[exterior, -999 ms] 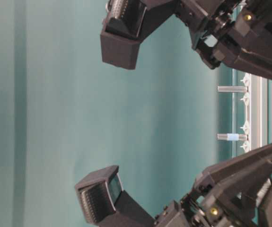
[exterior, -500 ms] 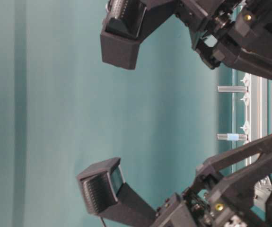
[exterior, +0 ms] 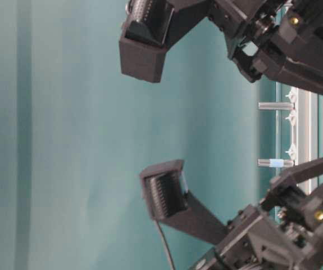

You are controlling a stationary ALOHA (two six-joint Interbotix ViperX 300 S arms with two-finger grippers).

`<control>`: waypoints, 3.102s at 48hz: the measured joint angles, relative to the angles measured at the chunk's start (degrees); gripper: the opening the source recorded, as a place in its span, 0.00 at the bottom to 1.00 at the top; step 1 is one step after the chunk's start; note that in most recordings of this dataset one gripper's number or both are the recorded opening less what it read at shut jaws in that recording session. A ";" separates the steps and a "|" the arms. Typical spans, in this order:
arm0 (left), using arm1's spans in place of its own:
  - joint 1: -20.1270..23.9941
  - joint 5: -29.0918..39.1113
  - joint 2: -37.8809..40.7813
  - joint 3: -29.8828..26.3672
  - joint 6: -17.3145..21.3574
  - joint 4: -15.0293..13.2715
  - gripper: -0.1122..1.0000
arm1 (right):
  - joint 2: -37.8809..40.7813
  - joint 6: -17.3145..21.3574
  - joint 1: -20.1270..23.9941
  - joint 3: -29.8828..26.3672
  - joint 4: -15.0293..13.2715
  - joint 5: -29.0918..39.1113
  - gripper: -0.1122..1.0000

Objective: Insert the wire through the string loop located in the center.
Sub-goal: 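Close the left gripper on the USB plug beyond the loop, then open the right gripper and pull the cable leftward through the loop with the left gripper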

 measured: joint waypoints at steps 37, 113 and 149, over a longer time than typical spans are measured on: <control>0.00 0.44 0.62 -0.97 -0.09 0.09 0.26 | 0.00 0.00 -0.09 0.00 0.00 0.00 0.20; 0.00 1.41 0.62 -1.41 -0.09 0.00 0.26 | 0.00 0.00 -0.09 0.00 -0.09 0.18 0.51; 0.00 7.12 -11.87 9.84 -0.18 0.00 0.26 | -5.62 0.00 -0.09 5.80 0.00 3.52 0.51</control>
